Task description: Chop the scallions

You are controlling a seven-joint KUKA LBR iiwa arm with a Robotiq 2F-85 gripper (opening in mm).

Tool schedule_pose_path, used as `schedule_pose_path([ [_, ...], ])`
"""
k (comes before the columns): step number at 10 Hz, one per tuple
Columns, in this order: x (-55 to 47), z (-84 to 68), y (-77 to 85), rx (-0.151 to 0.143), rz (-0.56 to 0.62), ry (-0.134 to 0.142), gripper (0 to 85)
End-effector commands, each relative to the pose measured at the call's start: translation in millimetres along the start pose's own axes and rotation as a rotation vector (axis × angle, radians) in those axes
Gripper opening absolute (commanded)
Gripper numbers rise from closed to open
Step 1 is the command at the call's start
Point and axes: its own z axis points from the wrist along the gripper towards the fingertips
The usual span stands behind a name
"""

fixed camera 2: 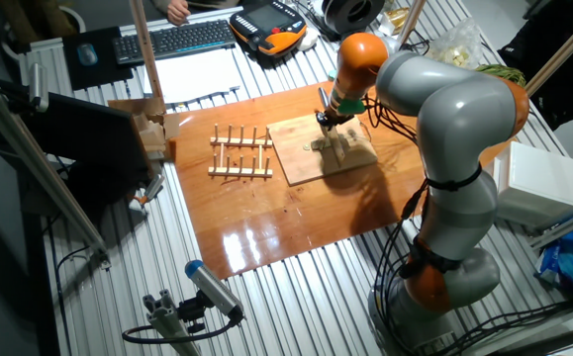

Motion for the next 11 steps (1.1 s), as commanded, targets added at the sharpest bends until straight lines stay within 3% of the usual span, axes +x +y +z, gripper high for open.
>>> schedule_pose_path([
  [1, -0.1, 0.1, 0.0, 0.000, 0.002, 0.000, 0.0],
  [5, -0.1, 5.5, -0.3, -0.001, 0.002, -0.006, 0.0],
  [11, 1.8, 30.0, -0.9, -0.004, -0.003, -0.034, 0.0],
])
